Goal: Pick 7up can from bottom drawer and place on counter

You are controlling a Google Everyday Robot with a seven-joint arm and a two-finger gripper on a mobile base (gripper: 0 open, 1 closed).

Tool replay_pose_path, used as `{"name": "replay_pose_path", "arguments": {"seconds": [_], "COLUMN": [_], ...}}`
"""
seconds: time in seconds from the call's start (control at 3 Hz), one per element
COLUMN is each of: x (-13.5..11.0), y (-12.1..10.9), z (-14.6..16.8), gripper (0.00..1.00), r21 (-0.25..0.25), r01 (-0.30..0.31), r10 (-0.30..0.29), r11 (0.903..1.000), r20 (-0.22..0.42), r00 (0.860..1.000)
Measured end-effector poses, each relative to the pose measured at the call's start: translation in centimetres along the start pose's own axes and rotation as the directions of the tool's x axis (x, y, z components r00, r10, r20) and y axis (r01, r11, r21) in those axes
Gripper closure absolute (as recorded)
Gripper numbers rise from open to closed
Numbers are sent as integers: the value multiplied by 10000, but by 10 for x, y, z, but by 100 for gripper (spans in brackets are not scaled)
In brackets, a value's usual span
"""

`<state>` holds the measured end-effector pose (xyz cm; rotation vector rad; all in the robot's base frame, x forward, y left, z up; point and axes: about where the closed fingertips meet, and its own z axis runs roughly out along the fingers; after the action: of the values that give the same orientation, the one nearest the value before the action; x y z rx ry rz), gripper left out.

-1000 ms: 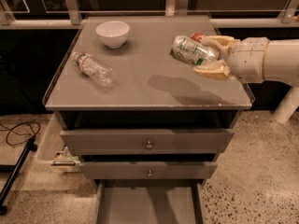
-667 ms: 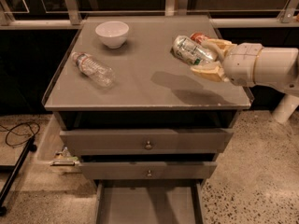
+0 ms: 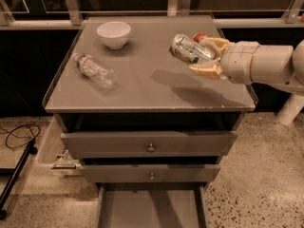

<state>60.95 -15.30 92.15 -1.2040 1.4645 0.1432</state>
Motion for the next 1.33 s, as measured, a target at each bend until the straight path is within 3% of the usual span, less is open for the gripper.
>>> {"name": "replay_pose_path", "arguments": {"seconds": [0.67,1.33], "x": [18,33], "y": [-5,-7], "z": [48,70], "gripper": [100,100], "r21": [-764,-1240], "r01": [-749,-1500], "r10": [733,1435], "r11": [9943,9809], "r20": [-235,-597], "r00": [9970,9878]}}
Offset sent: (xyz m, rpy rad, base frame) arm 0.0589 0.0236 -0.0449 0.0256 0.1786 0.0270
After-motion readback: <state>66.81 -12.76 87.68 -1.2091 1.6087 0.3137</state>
